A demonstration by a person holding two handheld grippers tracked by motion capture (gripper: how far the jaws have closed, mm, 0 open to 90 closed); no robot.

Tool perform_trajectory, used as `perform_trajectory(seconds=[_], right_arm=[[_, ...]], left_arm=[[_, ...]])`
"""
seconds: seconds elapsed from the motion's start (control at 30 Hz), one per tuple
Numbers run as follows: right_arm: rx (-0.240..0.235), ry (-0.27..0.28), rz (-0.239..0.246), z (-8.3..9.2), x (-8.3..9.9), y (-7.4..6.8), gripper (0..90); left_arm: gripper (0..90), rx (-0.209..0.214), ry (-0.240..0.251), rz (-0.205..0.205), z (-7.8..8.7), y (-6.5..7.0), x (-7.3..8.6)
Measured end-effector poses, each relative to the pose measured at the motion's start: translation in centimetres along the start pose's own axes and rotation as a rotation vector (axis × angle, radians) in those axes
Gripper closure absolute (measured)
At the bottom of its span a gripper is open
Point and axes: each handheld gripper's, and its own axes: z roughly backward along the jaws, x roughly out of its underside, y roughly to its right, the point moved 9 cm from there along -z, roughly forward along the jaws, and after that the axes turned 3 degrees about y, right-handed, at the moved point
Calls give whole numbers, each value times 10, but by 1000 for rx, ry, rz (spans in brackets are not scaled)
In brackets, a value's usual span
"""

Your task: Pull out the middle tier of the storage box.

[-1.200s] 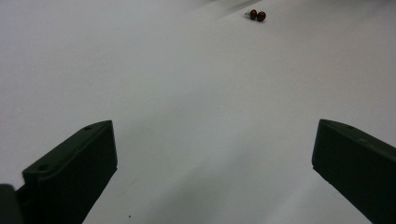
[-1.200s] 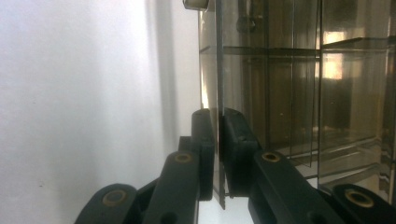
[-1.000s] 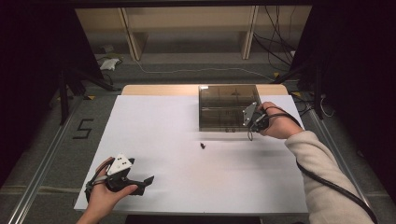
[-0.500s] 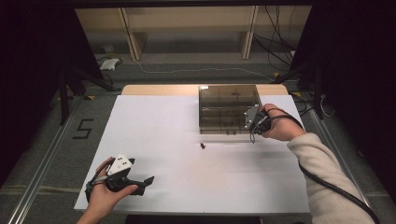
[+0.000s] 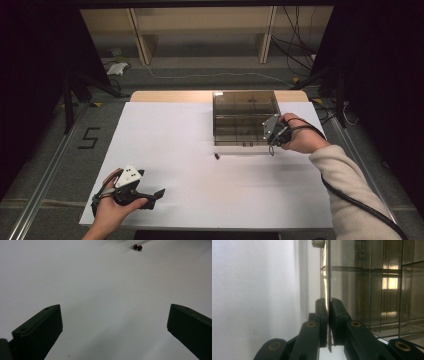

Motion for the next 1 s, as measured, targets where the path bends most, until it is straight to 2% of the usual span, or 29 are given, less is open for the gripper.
perform_trajectory(seconds=[1.0], right_arm=[[-7,12,3,2,3,-10,861]], left_arm=[[0,0,-7,-1,0,0,1]])
